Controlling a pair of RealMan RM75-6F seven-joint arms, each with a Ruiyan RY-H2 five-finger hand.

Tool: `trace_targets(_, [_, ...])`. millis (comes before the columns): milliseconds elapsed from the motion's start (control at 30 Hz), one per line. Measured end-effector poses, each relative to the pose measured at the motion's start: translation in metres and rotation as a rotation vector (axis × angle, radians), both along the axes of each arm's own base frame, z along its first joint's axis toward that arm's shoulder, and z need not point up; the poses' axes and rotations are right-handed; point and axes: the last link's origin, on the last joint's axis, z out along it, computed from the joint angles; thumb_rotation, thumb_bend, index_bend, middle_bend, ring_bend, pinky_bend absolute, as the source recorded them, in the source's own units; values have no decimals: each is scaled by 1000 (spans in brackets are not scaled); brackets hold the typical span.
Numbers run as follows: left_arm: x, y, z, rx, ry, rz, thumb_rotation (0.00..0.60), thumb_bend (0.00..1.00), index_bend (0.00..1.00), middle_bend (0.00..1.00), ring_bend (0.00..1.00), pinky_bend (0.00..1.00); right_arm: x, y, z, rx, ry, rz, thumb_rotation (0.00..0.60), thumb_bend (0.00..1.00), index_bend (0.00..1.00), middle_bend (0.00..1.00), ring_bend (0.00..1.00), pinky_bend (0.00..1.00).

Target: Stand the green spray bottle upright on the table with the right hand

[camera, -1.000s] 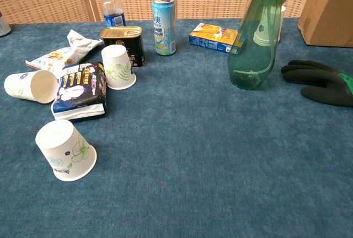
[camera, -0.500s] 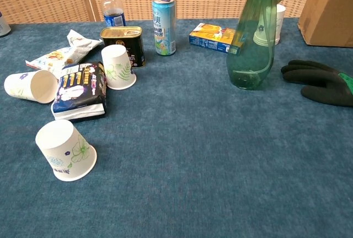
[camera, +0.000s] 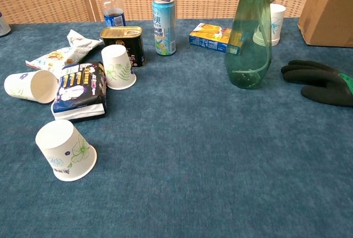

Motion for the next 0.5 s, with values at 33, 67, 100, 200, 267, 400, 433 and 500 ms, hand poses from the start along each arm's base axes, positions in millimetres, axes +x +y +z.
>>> trace_targets(33, [0, 0, 0, 0, 0, 1, 307, 182, 211, 231, 231, 308, 0, 0, 0, 2, -1, -1, 600, 184, 333, 393, 326, 466])
trace_targets(67, [0, 0, 0, -1, 0, 1, 304, 182, 211, 231, 231, 308, -1, 0, -1, 4, -3, -3, 600, 183, 327, 389, 320, 458])
trace_targets(100, [0, 0, 0, -1, 0, 1, 306, 182, 211, 231, 231, 308, -1, -1, -1, 4, -3, -3, 600, 182, 323, 386, 317, 452])
trace_targets(200, [0, 0, 0, -1, 1, 0, 310, 182, 211, 231, 232, 308, -1, -4, -1, 5, -5, -6, 600, 180, 306, 375, 305, 429])
trace_targets(267, [0, 0, 0, -2, 1, 0, 313, 183, 211, 231, 231, 308, -2, -4, -1, 7, -6, -5, 600, 181, 293, 366, 295, 406])
trace_targets(400, [0, 1, -1, -5, 1, -1, 306, 183, 211, 231, 231, 309, -3, -5, -1, 8, -9, -5, 600, 181, 277, 360, 281, 361])
trace_targets(433, [0, 1, -1, -5, 1, -1, 309, 183, 211, 231, 231, 309, -3, -6, 0, 8, -9, -5, 600, 180, 274, 359, 279, 347])
trace_targets(500, [1, 1, -1, -6, 2, -1, 313, 183, 211, 231, 232, 309, -4, -6, 0, 8, -13, -7, 600, 180, 270, 359, 276, 321])
